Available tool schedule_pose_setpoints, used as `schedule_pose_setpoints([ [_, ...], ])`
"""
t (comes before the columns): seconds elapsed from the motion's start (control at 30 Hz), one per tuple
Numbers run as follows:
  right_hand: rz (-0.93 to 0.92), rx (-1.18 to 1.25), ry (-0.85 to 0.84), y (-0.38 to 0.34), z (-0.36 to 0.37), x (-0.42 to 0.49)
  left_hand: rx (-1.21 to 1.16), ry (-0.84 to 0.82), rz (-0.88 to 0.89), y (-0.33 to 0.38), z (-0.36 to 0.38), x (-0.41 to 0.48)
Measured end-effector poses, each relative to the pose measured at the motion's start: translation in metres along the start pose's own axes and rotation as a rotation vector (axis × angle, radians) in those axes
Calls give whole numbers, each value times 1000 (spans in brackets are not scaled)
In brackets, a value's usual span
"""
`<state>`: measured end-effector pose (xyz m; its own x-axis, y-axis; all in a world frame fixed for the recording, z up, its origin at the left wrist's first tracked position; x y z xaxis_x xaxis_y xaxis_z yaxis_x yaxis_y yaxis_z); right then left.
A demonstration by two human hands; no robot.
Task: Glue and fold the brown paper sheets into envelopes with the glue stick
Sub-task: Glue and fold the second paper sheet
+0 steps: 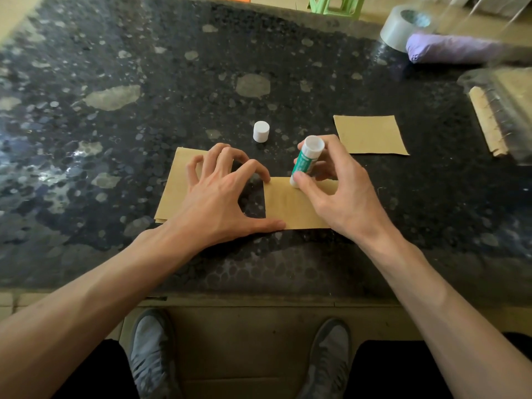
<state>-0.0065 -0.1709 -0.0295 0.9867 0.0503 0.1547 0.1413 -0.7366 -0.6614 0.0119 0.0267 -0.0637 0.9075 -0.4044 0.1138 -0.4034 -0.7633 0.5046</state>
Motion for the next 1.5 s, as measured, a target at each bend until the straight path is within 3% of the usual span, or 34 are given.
schedule_pose_setpoints([
  [1.5, 26, -120, 26, 10, -12, 1, -1, -17, -11, -1, 0, -1],
])
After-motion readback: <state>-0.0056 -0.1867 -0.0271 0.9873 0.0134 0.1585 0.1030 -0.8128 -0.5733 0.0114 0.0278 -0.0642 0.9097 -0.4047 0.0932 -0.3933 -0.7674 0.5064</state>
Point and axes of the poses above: each hand's wrist, its own x-axis towards the middle knuckle, its own z-axis out of the palm, y = z × x, the point moved 5 cm from there along x, towards the middle knuckle, and after that the axes turned 5 degrees about -x, right-handed, at the moved point
